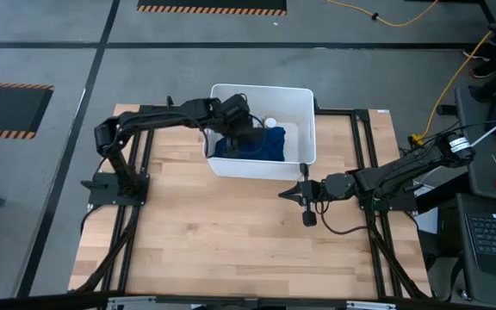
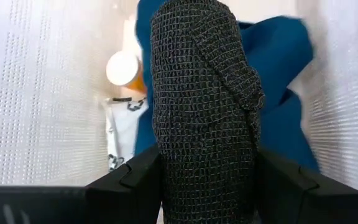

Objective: Pick & place medical supplies in basket/bin
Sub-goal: Put the black bandage into the white bin

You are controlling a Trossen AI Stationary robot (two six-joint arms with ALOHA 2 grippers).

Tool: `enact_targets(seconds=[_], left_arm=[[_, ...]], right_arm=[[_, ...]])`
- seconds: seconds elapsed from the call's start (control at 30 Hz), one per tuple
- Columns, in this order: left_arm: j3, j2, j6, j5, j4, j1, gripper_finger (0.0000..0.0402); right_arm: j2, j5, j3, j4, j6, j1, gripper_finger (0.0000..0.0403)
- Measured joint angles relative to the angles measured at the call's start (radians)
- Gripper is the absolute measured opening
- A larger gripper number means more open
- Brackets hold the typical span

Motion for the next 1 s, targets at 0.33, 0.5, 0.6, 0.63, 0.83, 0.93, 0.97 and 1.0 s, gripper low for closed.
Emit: enact_targets(seconds=[0.33, 0.5, 0.6, 0.63, 0.83, 0.93, 0.97, 1.0], left_arm=[[0.0, 0.048, 0.042, -0.001, 0.05, 0.025, 0.0194], [0.0, 0.081, 0.044, -0.008, 0.052, 0.026, 0.0194], [-0.001, 0.105, 0.044, -0.011, 0.052, 0.024, 0.0194], [-0.001, 0.112, 0.044, -0.011, 0.051, 0.024, 0.0194], [0.0, 0.152, 0.044, -0.023, 0.052, 0.025, 0.0194], [0.0, 0.156, 0.045, -0.028, 0.048, 0.025, 0.0194], [0.0, 0.155, 0.045, -0.023, 0.049, 0.025, 0.0194], [0.0, 0.155, 0.046, -0.014, 0.048, 0.025, 0.0194]], right_arm=[[0.0, 0.0, 0.0, -0.001, -0.004, 0.0, 0.0007], [0.0, 0.001, 0.0, -0.008, -0.004, -0.001, 0.0007], [0.0, 0.001, 0.0, -0.01, -0.004, -0.001, 0.0007], [0.0, 0.001, 0.0, -0.009, -0.004, -0.001, 0.0007], [0.0, 0.002, 0.0, -0.01, -0.004, -0.001, 0.0007], [0.0, 0.002, 0.0, -0.009, -0.004, -0.001, 0.0007], [0.0, 0.002, 0.0, -0.009, -0.004, -0.001, 0.0007], [0.0, 0.002, 0.0, -0.009, -0.004, -0.001, 0.0007]])
